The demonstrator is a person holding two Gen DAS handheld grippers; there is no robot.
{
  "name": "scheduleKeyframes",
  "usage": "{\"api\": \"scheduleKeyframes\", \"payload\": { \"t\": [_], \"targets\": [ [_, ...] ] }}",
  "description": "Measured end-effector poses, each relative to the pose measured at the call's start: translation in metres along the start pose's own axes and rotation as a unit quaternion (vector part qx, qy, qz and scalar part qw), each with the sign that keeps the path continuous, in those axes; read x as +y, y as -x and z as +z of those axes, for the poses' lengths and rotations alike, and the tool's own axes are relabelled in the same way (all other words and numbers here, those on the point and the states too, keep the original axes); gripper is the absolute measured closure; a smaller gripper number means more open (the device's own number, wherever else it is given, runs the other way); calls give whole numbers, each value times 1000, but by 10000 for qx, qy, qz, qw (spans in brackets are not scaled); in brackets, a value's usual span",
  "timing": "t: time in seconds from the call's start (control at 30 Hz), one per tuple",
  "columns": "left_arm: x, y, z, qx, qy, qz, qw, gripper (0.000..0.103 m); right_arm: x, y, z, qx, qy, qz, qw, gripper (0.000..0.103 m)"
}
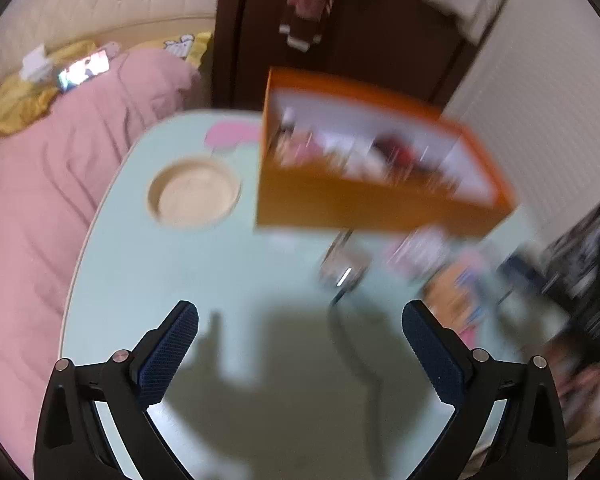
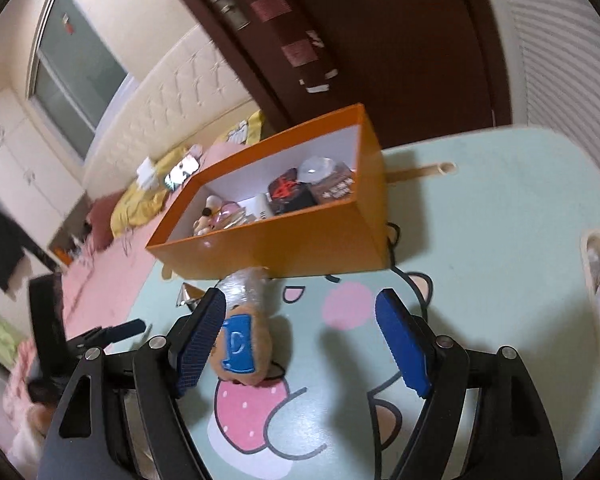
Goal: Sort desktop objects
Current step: 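Carry the teddy-bear keychain out with the right gripper and release it on the table, then reach the left gripper into the box and grasp the white RED EARTH tube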
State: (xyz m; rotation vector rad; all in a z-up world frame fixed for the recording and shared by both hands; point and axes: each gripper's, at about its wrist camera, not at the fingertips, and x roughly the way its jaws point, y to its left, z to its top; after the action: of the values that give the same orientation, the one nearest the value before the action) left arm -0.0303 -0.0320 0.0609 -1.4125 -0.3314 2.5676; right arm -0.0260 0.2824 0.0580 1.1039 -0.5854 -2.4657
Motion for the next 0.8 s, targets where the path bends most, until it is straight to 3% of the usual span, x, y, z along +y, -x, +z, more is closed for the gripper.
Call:
{"api": "scheduleKeyframes", "payload": {
  "t": [0.1,0.2,0.27,0.33,0.5,0.8],
  "targets": [
    [-20,6,39,-43,-105,-299,9995,5,-10,-1,-2,-11,-246,169,9996,25],
    [-41,-10,80,198,-153,-593,9979,15,-17,-2,-1,70,-438,297,9986,25],
    [-52,-38,99,579,-236,-465,9970,36,-21,-3,1,127,-568,386,9976,25],
    [-63,-70,111,1022,-298,-291,9939,48,-24,-3,2,137,-688,469,9964,25],
    [-68,-128,112,1867,-46,1,9824,56,-25,-3,3,150,-790,593,9950,25],
    [-62,-133,114,1955,184,-103,9805,56,-28,5,-2,199,-975,827,9916,25]
  ]
}}
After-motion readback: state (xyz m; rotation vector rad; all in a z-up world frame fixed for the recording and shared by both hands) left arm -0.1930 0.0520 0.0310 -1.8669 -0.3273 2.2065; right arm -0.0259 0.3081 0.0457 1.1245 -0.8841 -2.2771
